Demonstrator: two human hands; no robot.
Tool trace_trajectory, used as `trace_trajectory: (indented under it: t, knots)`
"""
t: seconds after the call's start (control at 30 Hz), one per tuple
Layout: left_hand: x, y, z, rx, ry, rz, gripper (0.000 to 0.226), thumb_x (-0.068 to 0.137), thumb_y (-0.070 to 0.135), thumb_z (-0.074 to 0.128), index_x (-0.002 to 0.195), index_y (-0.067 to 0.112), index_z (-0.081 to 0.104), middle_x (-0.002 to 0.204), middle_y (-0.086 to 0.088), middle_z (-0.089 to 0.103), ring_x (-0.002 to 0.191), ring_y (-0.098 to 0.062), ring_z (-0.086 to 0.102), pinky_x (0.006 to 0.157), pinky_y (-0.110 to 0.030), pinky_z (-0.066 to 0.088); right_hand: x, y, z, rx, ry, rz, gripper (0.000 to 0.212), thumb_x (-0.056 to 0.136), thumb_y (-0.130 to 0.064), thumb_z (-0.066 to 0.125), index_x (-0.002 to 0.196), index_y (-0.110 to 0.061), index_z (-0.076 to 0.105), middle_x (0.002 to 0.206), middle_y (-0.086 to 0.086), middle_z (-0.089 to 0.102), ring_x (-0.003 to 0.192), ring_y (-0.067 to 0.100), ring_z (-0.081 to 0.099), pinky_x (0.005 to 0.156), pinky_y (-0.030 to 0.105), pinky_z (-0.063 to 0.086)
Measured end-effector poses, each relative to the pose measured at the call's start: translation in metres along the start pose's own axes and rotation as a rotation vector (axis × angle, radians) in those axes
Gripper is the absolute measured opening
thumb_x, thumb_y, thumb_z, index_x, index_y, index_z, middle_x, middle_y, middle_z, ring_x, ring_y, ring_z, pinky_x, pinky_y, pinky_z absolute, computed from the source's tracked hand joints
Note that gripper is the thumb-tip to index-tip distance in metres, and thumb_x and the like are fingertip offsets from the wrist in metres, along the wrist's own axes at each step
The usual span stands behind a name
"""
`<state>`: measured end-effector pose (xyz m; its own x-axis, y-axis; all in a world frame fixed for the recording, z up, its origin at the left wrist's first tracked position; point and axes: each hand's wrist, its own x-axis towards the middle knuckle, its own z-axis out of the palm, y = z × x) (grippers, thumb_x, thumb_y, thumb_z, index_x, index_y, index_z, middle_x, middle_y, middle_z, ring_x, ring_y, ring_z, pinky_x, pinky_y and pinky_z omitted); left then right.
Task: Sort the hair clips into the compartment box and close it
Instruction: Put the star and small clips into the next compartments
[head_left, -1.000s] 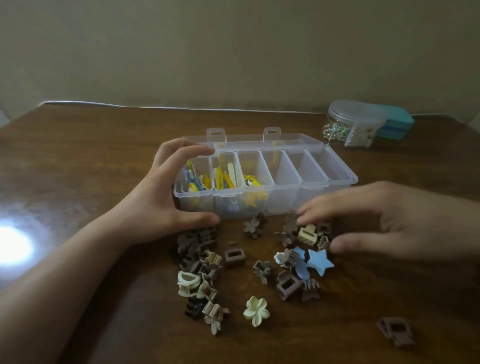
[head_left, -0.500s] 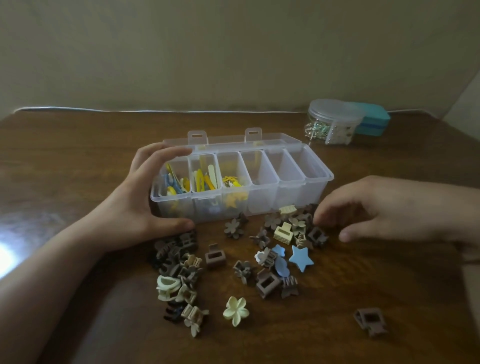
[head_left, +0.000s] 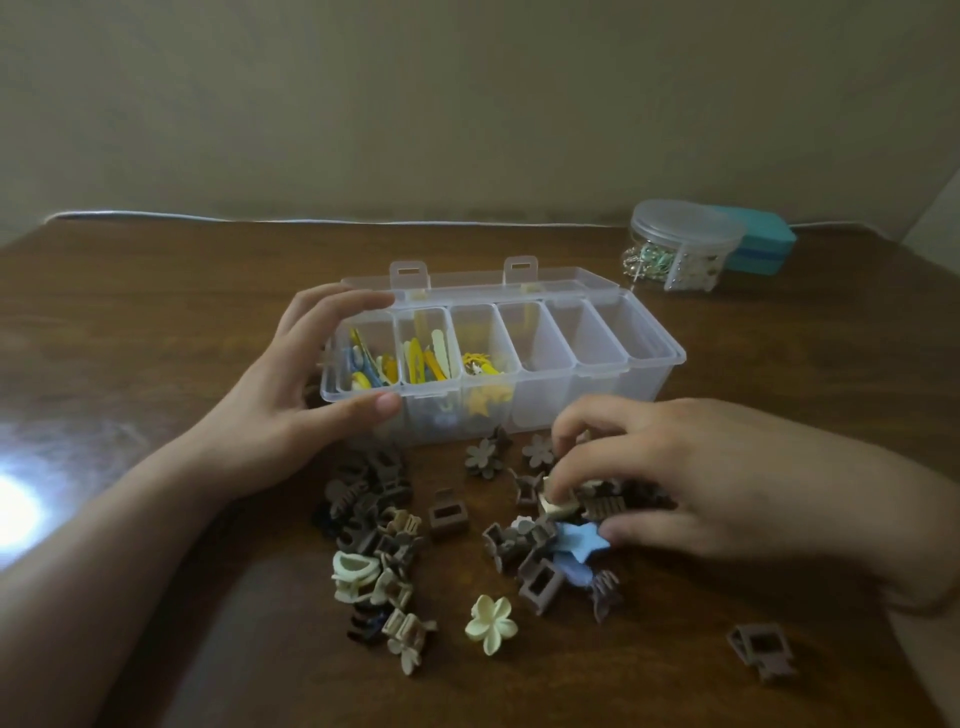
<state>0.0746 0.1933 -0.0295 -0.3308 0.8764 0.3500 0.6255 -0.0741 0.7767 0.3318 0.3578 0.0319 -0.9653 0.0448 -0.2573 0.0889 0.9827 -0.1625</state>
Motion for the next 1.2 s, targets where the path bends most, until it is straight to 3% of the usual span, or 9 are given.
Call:
trace_trajectory:
  t: [0.23, 0.37, 0.43, 0.57, 0.7, 0.8, 0.93, 1.07, 1.2]
  knots:
    - [0.000, 0.002, 0.000, -0.013, -0.006, 0.017, 0.083, 0.064, 0.082, 0.063, 0.137, 0.044, 0.047, 0.142, 0.022, 0.035, 0.128, 0.018, 0.037, 0.088, -0.001, 0.041, -0.004, 0.001, -0.001, -0.099, 0.144, -0.090, 0.020, 0.084, -0.056, 0.052, 0.103, -0.052, 0.047, 0.125, -0.035, 0.028, 0.106, -0.006, 0.042, 0.086, 0.025, 0.048]
    - [0.000, 0.001, -0.001, -0.006, -0.009, 0.014, 0.084, 0.064, 0.084, 0.061, 0.137, 0.044, 0.047, 0.142, 0.022, 0.035, 0.130, 0.015, 0.036, 0.091, -0.001, 0.040, -0.005, 0.000, 0.000, -0.088, 0.086, -0.184, 0.044, 0.082, -0.045, 0.065, 0.118, -0.057, 0.043, 0.126, -0.035, 0.029, 0.117, -0.006, 0.032, 0.092, 0.024, 0.041]
    - [0.000, 0.002, -0.001, -0.007, -0.011, 0.015, 0.085, 0.064, 0.084, 0.061, 0.137, 0.043, 0.046, 0.142, 0.021, 0.035, 0.130, 0.015, 0.036, 0.091, -0.001, 0.040, -0.002, -0.001, 0.005, -0.123, 0.090, -0.222, 0.045, 0.081, -0.045, 0.066, 0.119, -0.057, 0.044, 0.123, -0.034, 0.031, 0.115, -0.004, 0.030, 0.089, 0.026, 0.042]
    - [0.000, 0.001, 0.000, 0.000, -0.013, 0.014, 0.084, 0.064, 0.084, 0.061, 0.137, 0.045, 0.046, 0.142, 0.022, 0.034, 0.128, 0.019, 0.035, 0.090, 0.000, 0.039, 0.004, 0.003, 0.012, -0.193, 0.183, -0.212, 0.030, 0.073, -0.043, 0.073, 0.097, -0.047, 0.056, 0.112, -0.027, 0.041, 0.107, 0.001, 0.036, 0.075, 0.029, 0.049]
    - [0.000, -0.001, -0.001, 0.009, -0.019, 0.001, 0.082, 0.064, 0.083, 0.061, 0.137, 0.048, 0.046, 0.143, 0.023, 0.033, 0.131, 0.016, 0.034, 0.091, 0.000, 0.040, 0.005, 0.008, 0.010, -0.168, 0.204, -0.232, 0.019, 0.077, -0.047, 0.056, 0.096, -0.046, 0.057, 0.112, -0.029, 0.044, 0.110, 0.000, 0.037, 0.079, 0.025, 0.046]
    - [-0.001, -0.001, -0.001, 0.015, -0.023, -0.002, 0.082, 0.064, 0.083, 0.061, 0.137, 0.049, 0.045, 0.143, 0.023, 0.032, 0.132, 0.016, 0.033, 0.092, 0.000, 0.039, 0.000, 0.014, 0.004, -0.041, 0.231, -0.206, 0.020, 0.082, -0.045, 0.047, 0.101, -0.048, 0.052, 0.105, -0.029, 0.051, 0.105, 0.000, 0.049, 0.080, 0.027, 0.049]
    - [0.000, -0.002, -0.002, 0.007, -0.026, 0.000, 0.079, 0.065, 0.083, 0.061, 0.135, 0.051, 0.046, 0.142, 0.023, 0.033, 0.133, 0.013, 0.034, 0.095, -0.002, 0.039, -0.006, 0.019, -0.001, 0.067, 0.404, -0.157, 0.024, 0.086, -0.039, 0.049, 0.108, -0.043, 0.055, 0.092, -0.022, 0.062, 0.086, 0.000, 0.060, 0.068, 0.030, 0.054]
    - [0.000, -0.002, -0.001, 0.005, -0.025, 0.005, 0.079, 0.066, 0.082, 0.062, 0.136, 0.049, 0.046, 0.142, 0.024, 0.033, 0.131, 0.015, 0.034, 0.094, -0.002, 0.039, -0.004, 0.016, 0.001, 0.078, 0.528, -0.191, 0.024, 0.086, -0.032, 0.056, 0.109, -0.037, 0.062, 0.088, -0.016, 0.066, 0.080, 0.003, 0.063, 0.064, 0.031, 0.053]
    - [0.001, -0.002, -0.001, 0.007, -0.025, 0.006, 0.077, 0.067, 0.078, 0.063, 0.137, 0.048, 0.046, 0.142, 0.023, 0.033, 0.133, 0.014, 0.034, 0.096, -0.002, 0.038, 0.015, 0.008, 0.002, 0.220, 0.852, -0.207, 0.022, 0.087, -0.022, 0.059, 0.108, -0.020, 0.066, 0.091, -0.008, 0.068, 0.082, 0.003, 0.062, 0.069, 0.019, 0.051]
